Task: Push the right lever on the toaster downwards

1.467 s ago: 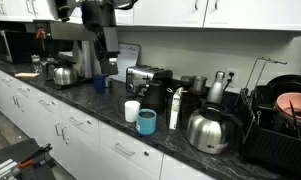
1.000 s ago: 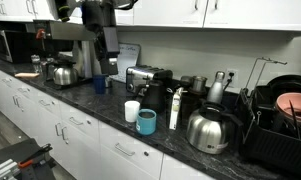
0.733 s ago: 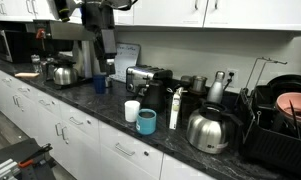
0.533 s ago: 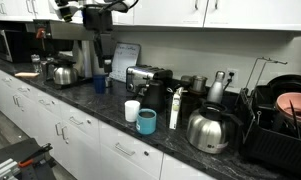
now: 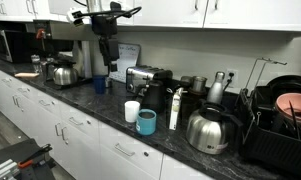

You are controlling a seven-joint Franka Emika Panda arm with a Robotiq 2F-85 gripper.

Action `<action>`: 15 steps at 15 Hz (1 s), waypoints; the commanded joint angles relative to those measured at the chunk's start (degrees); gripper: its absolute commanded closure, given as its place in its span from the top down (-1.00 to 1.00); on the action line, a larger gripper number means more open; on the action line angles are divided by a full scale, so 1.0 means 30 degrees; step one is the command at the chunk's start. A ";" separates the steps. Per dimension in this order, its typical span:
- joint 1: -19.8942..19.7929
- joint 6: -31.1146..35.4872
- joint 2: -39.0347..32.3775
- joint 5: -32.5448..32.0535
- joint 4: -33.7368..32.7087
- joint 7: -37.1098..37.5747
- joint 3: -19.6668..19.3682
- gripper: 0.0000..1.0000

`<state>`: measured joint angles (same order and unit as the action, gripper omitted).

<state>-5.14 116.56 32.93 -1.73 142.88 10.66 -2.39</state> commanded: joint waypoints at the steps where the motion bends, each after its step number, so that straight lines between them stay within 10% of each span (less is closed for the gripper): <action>1: -0.0166 -0.0054 0.0074 0.0094 -0.0002 -0.0085 0.0138 1.00; 15: 0.1741 0.4743 -0.2829 0.7963 -0.0401 0.5735 0.2130 1.00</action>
<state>0.31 131.09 24.35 22.19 141.78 27.96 3.87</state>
